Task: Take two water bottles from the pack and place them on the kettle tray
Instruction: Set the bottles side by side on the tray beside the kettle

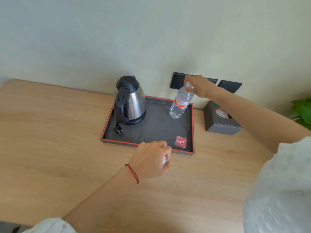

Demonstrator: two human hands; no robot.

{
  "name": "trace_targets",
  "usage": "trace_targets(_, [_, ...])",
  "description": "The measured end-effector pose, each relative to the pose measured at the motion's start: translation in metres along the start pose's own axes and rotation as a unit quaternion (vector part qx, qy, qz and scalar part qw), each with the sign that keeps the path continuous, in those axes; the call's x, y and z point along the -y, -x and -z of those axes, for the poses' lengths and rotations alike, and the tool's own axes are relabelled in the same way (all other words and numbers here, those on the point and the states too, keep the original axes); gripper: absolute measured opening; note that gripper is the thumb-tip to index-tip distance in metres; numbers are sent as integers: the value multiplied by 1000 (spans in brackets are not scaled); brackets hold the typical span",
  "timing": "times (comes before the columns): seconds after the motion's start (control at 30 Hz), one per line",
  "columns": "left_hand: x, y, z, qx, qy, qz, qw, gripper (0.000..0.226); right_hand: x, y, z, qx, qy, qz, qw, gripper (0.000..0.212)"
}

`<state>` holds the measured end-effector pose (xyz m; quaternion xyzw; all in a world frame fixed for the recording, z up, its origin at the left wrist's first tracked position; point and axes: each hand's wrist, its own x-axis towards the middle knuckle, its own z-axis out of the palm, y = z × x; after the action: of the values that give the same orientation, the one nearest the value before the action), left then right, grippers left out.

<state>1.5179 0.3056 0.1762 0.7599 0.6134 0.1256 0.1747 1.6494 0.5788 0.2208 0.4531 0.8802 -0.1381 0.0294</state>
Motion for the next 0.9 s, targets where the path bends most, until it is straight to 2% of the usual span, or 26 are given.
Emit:
trace_targets(0.43, [-3,0,2,9,8,4,1000,8,8,-14,10,-12,86,-1,996,25])
trace_targets(0.5, [-4,1,4,9,14,10,1000,14,10,-13,10,-15,92,-6,996,25])
trace_targets(0.7, [0,14,12,10,-97,91,991,48,5,-12,9,-20,69,-5,997,25])
trace_targets(0.8, [7,5,25,50,-116,145,981,48,5,-13,8,-20,62,-5,998,24])
trace_targets(0.9, [17,-14,48,34,-80,137,987,43,4,-16,7,-20,54,-3,998,24])
